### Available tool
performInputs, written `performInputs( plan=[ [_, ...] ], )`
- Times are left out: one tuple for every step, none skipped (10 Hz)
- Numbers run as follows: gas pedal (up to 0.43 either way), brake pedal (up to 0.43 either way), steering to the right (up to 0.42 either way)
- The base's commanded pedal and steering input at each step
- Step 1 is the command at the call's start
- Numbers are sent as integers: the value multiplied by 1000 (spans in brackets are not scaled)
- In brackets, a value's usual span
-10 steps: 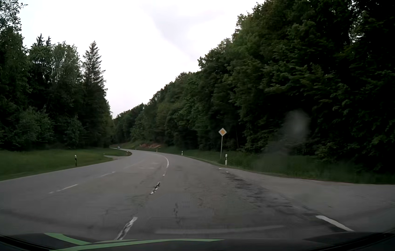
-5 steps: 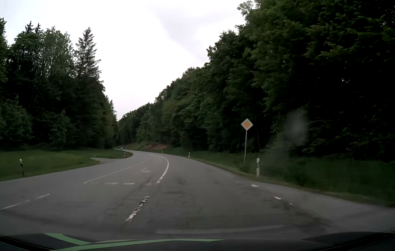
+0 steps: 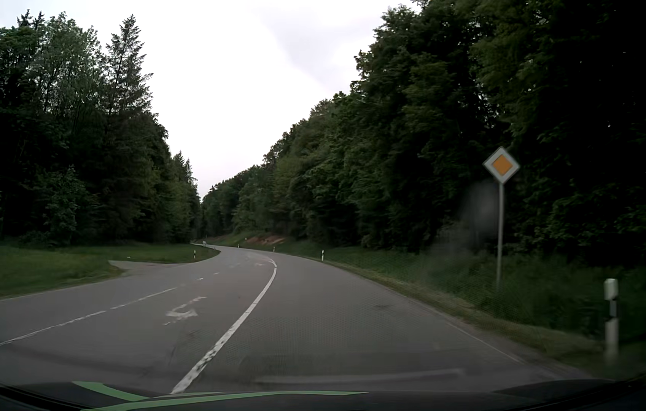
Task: Follow the waypoints while adhering to traffic rules and regulations
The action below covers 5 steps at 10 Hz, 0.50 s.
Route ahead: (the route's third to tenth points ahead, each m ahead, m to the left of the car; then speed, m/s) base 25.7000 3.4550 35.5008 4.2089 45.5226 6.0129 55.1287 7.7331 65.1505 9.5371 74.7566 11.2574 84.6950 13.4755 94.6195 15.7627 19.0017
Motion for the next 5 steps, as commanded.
performInputs(
  plan=[
    [130, 0, -16],
    [130, 0, -16],
    [130, 0, -16],
    [130, 0, -17],
    [130, 0, -16]
  ],
)
